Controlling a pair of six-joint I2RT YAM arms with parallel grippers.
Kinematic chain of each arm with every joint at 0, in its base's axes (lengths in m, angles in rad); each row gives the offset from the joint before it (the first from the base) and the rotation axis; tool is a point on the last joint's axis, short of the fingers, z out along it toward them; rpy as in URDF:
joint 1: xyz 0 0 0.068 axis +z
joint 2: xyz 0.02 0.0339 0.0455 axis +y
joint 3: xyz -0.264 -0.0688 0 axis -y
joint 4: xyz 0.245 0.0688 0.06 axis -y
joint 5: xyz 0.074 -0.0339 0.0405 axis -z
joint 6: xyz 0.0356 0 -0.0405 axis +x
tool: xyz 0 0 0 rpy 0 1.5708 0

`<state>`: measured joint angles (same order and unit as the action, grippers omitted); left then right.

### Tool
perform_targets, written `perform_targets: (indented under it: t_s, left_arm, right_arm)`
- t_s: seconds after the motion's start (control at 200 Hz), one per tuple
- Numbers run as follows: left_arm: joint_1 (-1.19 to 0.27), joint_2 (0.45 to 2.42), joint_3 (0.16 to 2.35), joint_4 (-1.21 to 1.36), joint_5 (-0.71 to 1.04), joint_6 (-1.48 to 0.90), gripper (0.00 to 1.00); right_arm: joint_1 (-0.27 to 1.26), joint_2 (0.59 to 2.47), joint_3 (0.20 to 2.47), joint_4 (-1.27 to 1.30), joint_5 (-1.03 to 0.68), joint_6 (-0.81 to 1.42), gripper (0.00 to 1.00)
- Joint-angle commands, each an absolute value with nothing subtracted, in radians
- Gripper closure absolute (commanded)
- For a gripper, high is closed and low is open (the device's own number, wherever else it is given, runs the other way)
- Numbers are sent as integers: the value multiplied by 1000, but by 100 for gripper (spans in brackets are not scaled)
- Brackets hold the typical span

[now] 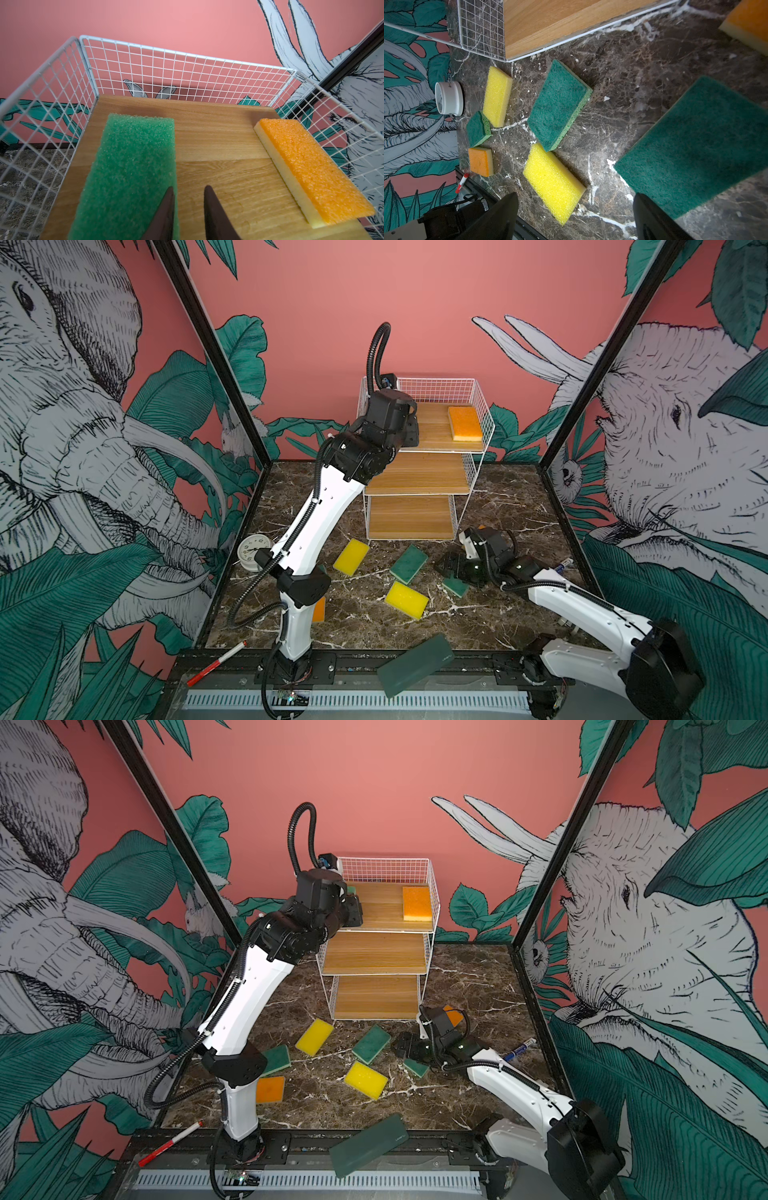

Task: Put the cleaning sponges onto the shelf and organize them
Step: 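Push the green sponge farther back on the top tier with the left gripper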

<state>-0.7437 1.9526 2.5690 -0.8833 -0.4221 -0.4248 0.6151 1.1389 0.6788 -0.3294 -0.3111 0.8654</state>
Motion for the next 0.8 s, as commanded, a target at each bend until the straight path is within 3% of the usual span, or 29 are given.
perform_targets:
  t_s: [0.0,0.795]
  left_arm:
    - [-746,1949,2557,-855,-464,-455,73]
    - [-748,1976,2556,-900,-584,-561,76]
  right_arm:
    - [621,1138,678,-309,-308,874,11]
    - [614,1048,651,-379,-198,911,9]
